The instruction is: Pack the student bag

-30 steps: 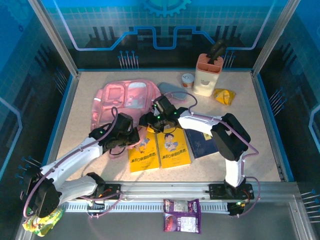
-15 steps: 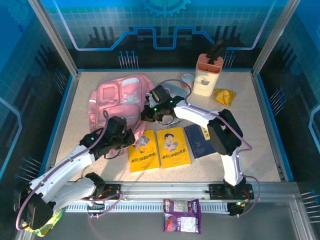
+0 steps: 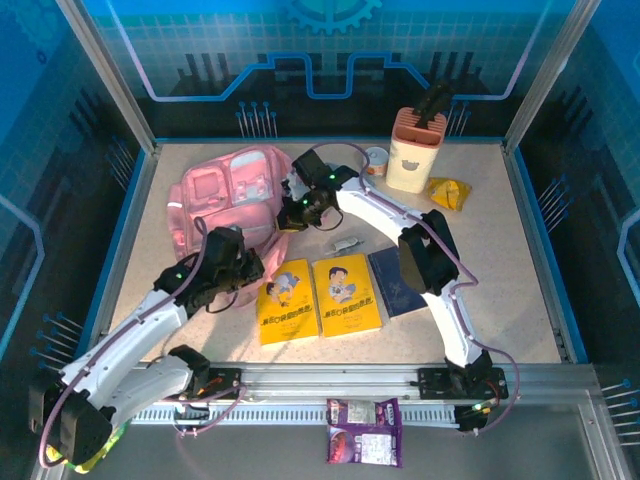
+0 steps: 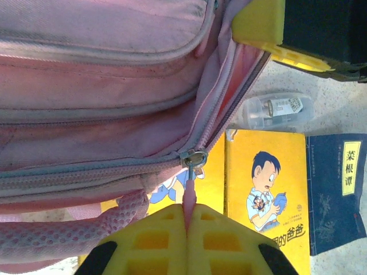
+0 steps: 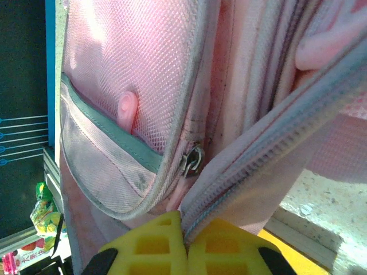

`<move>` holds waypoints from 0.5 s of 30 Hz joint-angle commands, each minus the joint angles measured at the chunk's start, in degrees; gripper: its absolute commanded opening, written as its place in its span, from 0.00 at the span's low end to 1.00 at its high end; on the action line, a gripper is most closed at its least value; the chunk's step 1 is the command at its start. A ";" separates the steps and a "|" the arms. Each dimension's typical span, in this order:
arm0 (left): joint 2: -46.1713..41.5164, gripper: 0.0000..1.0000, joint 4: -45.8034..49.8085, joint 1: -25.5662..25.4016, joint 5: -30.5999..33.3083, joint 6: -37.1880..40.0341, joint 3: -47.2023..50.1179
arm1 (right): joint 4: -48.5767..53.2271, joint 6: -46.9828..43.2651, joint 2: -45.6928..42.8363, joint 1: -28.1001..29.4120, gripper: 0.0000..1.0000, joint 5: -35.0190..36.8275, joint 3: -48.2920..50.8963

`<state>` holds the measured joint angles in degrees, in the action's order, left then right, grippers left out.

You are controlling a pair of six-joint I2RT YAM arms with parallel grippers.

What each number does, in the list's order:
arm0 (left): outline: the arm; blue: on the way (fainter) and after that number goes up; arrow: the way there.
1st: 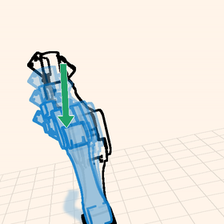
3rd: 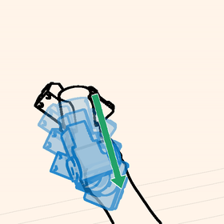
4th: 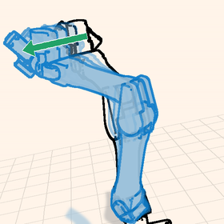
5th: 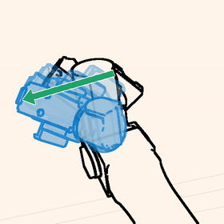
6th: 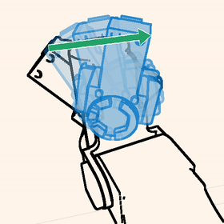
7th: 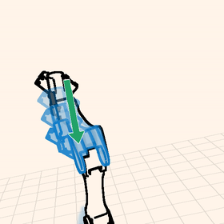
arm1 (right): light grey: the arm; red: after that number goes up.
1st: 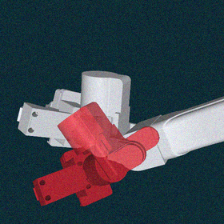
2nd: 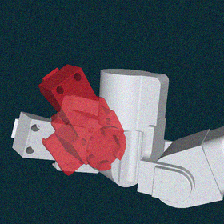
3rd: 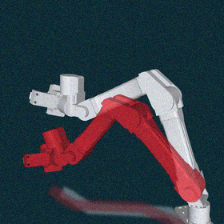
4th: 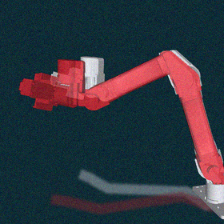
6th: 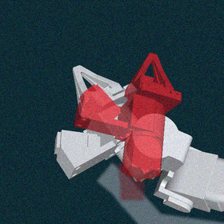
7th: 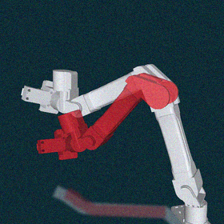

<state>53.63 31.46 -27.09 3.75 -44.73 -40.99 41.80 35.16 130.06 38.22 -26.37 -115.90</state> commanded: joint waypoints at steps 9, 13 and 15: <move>8.15 0.00 2.25 -1.63 -4.03 -3.24 -4.44 | -9.02 10.74 -12.65 -1.08 0.53 6.86 14.27; 9.48 0.00 1.64 -2.39 -4.34 -3.10 -6.06 | -11.92 19.51 -18.39 0.53 0.69 8.39 24.29; 9.89 0.00 1.63 -2.58 -4.41 -3.04 -6.46 | -16.27 24.15 -20.56 1.94 0.75 8.48 29.13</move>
<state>63.02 32.95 -28.82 1.39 -46.70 -44.73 30.98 50.39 112.49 38.13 -18.87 -91.46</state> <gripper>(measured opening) 0.051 0.737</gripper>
